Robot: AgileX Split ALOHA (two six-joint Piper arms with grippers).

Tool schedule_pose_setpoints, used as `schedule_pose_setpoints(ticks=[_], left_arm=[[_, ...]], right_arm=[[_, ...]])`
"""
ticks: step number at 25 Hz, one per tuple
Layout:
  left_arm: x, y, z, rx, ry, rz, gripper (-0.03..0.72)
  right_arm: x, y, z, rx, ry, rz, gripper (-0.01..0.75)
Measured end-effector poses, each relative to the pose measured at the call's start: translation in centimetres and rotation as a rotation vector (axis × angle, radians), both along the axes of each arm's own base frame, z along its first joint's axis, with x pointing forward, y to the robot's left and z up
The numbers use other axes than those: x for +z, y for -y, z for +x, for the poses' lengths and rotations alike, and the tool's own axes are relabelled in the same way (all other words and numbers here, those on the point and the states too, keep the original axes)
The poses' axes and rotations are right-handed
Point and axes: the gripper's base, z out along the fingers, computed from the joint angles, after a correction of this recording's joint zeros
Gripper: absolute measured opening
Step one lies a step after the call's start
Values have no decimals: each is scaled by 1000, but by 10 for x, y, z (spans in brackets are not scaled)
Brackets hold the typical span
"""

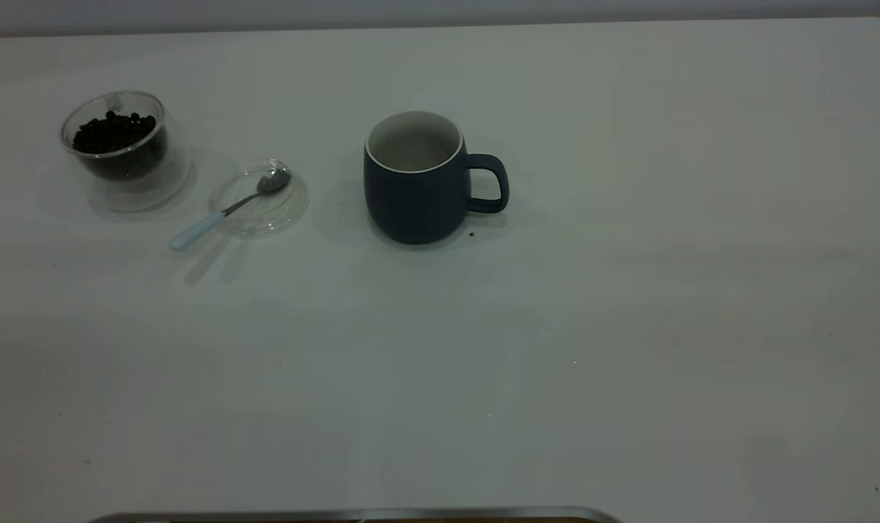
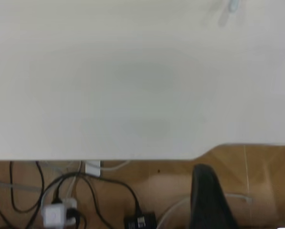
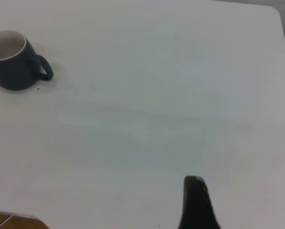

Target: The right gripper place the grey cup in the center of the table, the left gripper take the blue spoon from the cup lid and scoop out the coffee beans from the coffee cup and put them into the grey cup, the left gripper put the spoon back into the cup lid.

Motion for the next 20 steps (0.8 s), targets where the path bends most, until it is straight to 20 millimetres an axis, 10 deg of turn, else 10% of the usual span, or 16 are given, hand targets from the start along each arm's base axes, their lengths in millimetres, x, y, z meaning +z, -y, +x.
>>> schedule_pose_setpoints(ticks=[20], left_arm=[[-1,0,-30,-1,196,3,499]], right_arm=[[0,0,0,0,0,0,531]])
